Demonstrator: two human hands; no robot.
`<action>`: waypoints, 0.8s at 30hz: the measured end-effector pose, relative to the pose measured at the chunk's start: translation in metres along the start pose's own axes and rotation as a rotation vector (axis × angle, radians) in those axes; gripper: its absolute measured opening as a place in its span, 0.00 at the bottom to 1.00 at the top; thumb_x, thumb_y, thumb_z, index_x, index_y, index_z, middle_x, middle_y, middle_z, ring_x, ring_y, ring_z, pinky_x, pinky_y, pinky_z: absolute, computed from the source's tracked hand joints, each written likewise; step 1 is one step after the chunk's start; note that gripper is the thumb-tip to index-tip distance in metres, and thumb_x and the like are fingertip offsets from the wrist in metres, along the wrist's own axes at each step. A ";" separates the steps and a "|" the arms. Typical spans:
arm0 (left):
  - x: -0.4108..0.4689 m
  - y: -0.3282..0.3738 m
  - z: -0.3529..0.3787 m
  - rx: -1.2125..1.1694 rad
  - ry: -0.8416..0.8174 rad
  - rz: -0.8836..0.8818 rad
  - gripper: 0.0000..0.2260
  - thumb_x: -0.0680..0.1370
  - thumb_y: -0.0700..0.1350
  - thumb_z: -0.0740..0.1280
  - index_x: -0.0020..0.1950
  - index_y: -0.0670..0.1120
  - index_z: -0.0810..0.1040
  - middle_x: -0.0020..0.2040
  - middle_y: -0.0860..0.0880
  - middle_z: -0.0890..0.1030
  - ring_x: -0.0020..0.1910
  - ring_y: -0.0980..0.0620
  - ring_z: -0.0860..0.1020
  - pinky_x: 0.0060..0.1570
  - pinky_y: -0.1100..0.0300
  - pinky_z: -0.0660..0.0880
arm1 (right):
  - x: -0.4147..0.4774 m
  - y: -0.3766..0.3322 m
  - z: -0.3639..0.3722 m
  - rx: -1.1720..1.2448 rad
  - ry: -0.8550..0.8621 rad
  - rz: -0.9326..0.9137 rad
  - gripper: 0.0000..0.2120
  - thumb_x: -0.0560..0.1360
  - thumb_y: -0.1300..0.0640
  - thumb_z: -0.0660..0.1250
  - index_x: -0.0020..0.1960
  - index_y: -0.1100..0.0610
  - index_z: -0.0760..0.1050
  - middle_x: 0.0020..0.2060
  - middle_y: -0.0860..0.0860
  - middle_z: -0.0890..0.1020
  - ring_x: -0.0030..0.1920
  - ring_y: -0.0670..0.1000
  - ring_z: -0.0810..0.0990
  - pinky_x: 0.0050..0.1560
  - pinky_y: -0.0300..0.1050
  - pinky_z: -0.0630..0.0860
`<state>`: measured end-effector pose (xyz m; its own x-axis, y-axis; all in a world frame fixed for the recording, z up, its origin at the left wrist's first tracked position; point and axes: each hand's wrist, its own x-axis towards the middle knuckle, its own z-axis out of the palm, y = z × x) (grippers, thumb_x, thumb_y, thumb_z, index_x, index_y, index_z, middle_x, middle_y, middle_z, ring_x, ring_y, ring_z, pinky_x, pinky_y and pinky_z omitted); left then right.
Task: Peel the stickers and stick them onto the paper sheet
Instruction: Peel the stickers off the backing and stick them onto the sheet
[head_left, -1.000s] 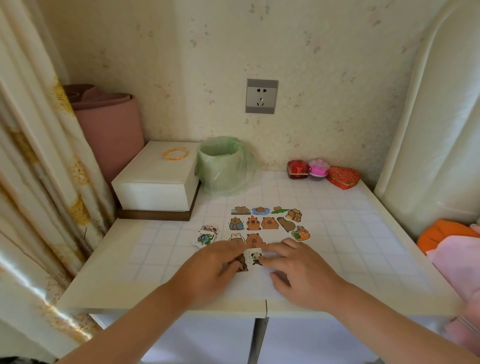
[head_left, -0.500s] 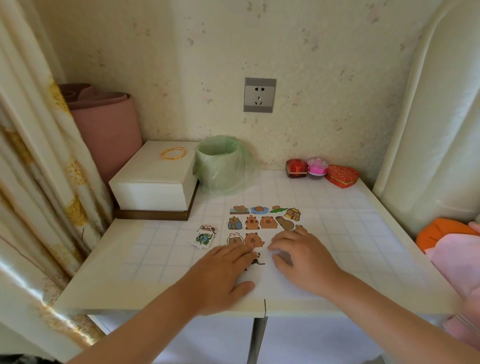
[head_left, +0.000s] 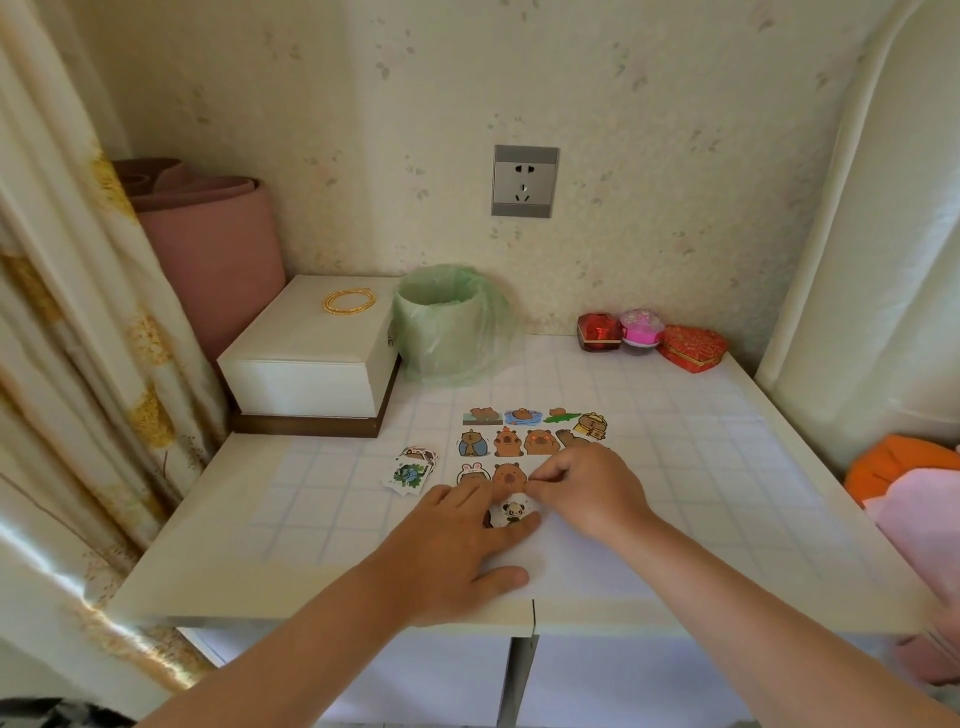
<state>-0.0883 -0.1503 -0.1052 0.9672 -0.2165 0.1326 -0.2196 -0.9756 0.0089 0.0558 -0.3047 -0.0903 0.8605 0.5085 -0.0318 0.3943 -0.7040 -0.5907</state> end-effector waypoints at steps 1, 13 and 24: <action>0.000 0.000 0.000 0.006 0.005 0.002 0.25 0.81 0.66 0.51 0.76 0.59 0.64 0.74 0.46 0.68 0.72 0.46 0.67 0.64 0.47 0.70 | -0.001 0.000 0.000 -0.004 0.000 -0.009 0.03 0.72 0.44 0.73 0.40 0.39 0.84 0.38 0.35 0.84 0.42 0.38 0.80 0.38 0.39 0.72; -0.003 0.003 0.000 -0.029 -0.037 -0.017 0.26 0.81 0.65 0.50 0.78 0.61 0.60 0.80 0.47 0.58 0.78 0.44 0.58 0.72 0.47 0.58 | -0.012 0.003 0.002 -0.034 0.082 -0.143 0.04 0.74 0.45 0.73 0.46 0.42 0.85 0.44 0.37 0.81 0.48 0.39 0.80 0.42 0.40 0.74; -0.007 0.002 0.003 -0.262 -0.127 -0.080 0.22 0.82 0.62 0.52 0.77 0.67 0.57 0.81 0.54 0.43 0.79 0.54 0.39 0.77 0.52 0.39 | -0.030 0.033 0.006 -0.429 0.165 -0.730 0.17 0.74 0.57 0.61 0.57 0.51 0.83 0.56 0.44 0.80 0.51 0.51 0.77 0.50 0.47 0.77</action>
<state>-0.0947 -0.1505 -0.1090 0.9874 -0.1584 -0.0035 -0.1515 -0.9503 0.2719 0.0411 -0.3398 -0.1136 0.3667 0.8516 0.3745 0.9262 -0.3720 -0.0610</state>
